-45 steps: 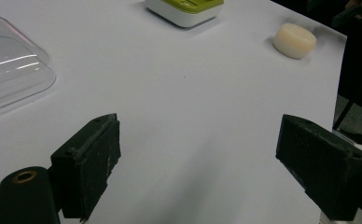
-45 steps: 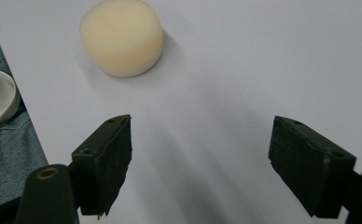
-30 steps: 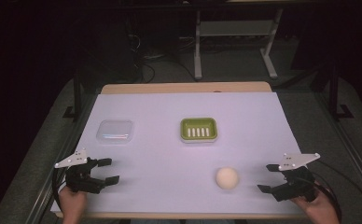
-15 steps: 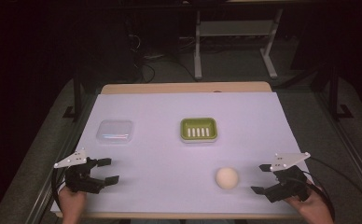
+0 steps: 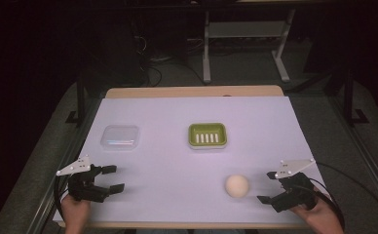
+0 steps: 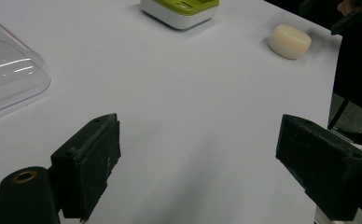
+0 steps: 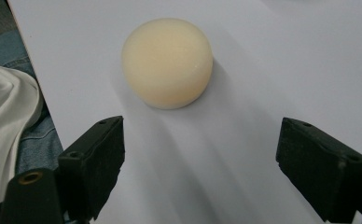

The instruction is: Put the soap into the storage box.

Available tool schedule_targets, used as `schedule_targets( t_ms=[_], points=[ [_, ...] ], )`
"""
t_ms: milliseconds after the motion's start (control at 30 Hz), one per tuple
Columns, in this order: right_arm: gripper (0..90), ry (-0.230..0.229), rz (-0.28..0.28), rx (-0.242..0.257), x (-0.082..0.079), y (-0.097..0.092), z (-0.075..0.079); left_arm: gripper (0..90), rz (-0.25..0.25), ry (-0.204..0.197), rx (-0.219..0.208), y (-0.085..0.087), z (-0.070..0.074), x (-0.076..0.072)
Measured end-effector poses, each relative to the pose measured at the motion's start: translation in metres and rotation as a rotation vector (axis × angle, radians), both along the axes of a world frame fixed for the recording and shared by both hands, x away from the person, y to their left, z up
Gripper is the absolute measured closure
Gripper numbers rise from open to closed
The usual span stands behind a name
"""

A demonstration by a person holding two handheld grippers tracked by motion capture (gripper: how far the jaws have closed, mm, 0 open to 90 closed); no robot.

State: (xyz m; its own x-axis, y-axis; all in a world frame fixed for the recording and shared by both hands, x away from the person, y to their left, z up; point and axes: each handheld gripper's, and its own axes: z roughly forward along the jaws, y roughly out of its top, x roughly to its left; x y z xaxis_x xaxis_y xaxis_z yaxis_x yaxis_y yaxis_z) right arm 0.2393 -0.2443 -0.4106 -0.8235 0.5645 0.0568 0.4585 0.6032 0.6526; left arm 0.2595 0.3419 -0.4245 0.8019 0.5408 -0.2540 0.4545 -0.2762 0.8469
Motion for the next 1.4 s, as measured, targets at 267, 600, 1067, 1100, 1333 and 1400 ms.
schedule_targets(
  t_ms=[267,600,1067,1100,1333,1400],
  points=[
    [14.6,0.009,0.002,-0.016,0.002,0.008,-0.001,13.2,-0.001,0.002,0.000,0.000,0.000,0.000],
    [14.7,0.020,0.026,-0.023,0.007,0.018,-0.001,13.2,-0.002,0.000,0.000,-0.001,0.000,0.000],
    [14.6,0.043,0.080,-0.031,0.016,0.040,-0.004,13.2,-0.002,0.001,-0.001,-0.001,0.000,0.001],
    [14.6,0.050,0.081,-0.036,0.016,0.042,-0.004,13.1,-0.004,0.000,0.001,-0.001,0.000,0.001],
    [14.6,0.046,0.110,-0.049,0.021,0.053,-0.005,13.2,-0.007,0.003,0.001,-0.003,0.000,0.001],
    [14.6,0.048,0.116,-0.055,0.022,0.056,-0.006,13.1,-0.008,0.002,0.002,-0.003,0.000,0.001]
  ],
)
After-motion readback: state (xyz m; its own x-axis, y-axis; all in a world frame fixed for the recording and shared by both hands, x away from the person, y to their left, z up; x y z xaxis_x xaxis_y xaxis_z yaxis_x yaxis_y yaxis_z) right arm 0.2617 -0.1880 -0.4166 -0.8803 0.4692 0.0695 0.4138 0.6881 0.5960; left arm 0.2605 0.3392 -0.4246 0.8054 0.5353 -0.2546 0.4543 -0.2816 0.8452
